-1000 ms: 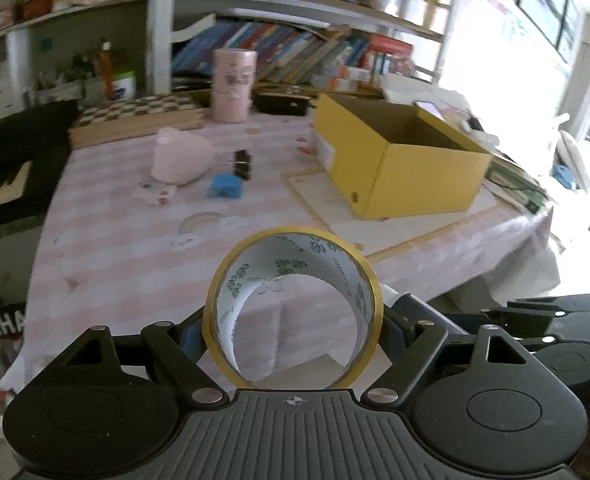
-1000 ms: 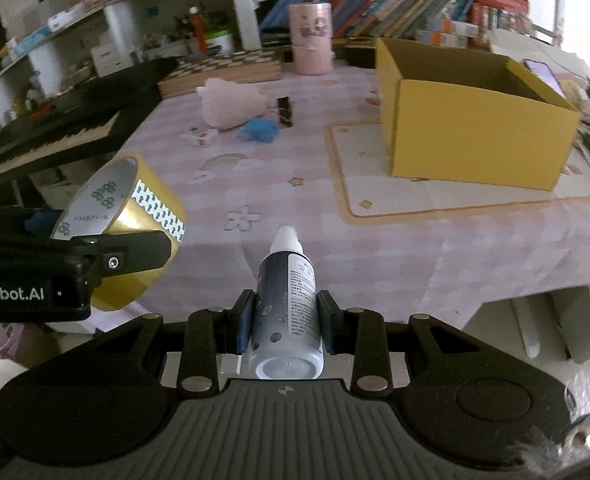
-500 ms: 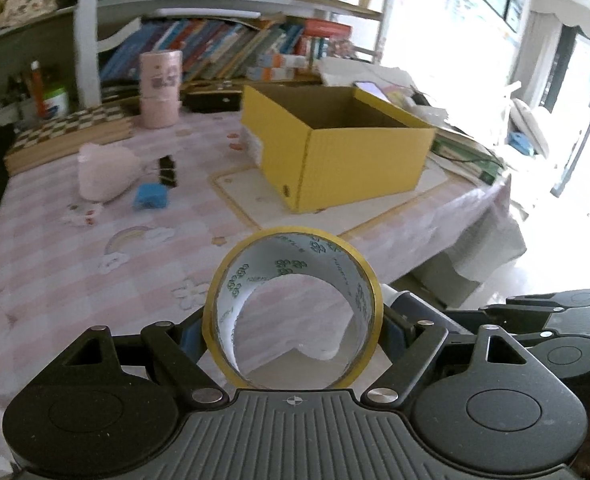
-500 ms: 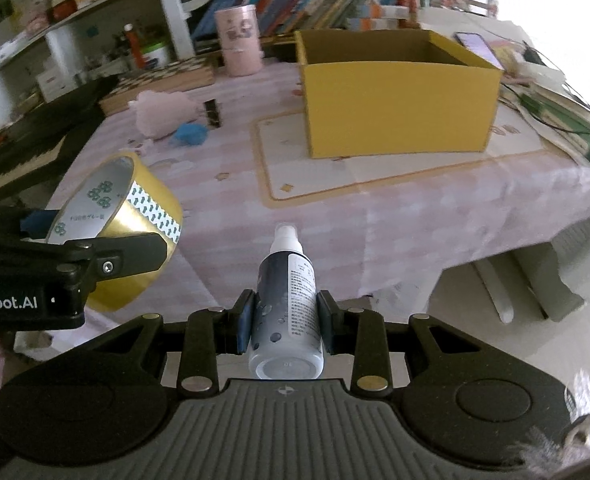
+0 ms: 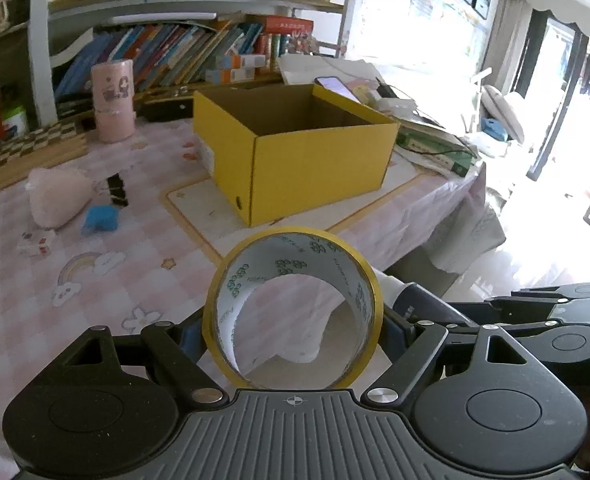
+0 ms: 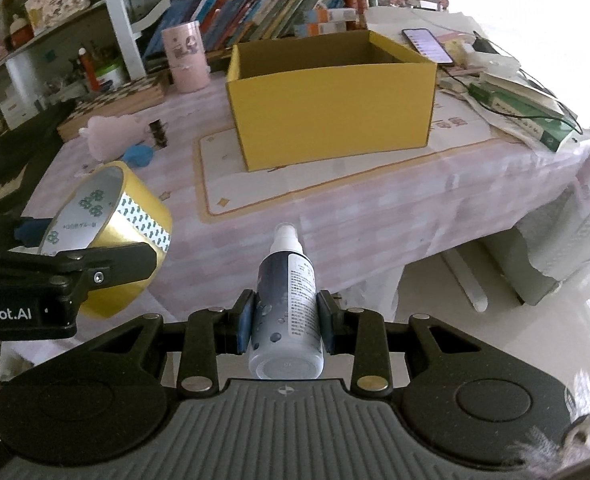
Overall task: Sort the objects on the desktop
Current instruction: 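Lift and carry the glue bottle and tape roll in both tools toward the yellow box, then lower both tools into the yellow box and open them, releasing bottle and tape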
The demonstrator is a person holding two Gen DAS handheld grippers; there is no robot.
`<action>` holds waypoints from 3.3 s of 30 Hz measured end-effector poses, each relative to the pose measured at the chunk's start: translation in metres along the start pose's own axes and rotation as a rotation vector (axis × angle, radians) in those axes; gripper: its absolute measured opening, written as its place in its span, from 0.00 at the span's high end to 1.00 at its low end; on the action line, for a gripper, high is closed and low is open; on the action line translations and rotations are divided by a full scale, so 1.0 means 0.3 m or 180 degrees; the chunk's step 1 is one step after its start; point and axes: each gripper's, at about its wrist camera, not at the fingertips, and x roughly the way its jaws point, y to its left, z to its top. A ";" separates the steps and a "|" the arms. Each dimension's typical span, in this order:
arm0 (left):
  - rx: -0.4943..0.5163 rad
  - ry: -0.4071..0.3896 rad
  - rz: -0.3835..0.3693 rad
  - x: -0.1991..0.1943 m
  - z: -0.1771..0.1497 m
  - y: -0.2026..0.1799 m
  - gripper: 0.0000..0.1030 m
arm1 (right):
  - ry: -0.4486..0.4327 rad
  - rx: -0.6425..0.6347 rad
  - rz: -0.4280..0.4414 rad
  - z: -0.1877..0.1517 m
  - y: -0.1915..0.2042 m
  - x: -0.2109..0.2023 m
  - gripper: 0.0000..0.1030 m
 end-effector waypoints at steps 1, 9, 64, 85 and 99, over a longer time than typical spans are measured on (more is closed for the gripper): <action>0.0010 -0.0003 -0.0005 0.005 0.006 -0.004 0.19 | -0.0005 0.0001 -0.0006 0.005 -0.007 0.001 0.70; 0.0091 -0.0003 -0.0056 0.045 0.041 -0.031 0.19 | -0.0035 0.0029 -0.0052 0.037 -0.053 0.012 0.70; 0.0075 -0.0860 0.0419 0.323 0.555 -0.120 0.19 | -0.0751 -0.0311 0.0358 0.655 -0.434 0.188 0.70; 0.0169 -0.0244 0.0773 0.661 0.651 -0.061 0.19 | -0.0337 -0.1246 0.0475 0.920 -0.440 0.570 0.70; 0.0060 0.0258 0.0676 0.783 0.621 -0.035 0.19 | 0.0185 -0.2048 0.0570 0.989 -0.352 0.787 0.71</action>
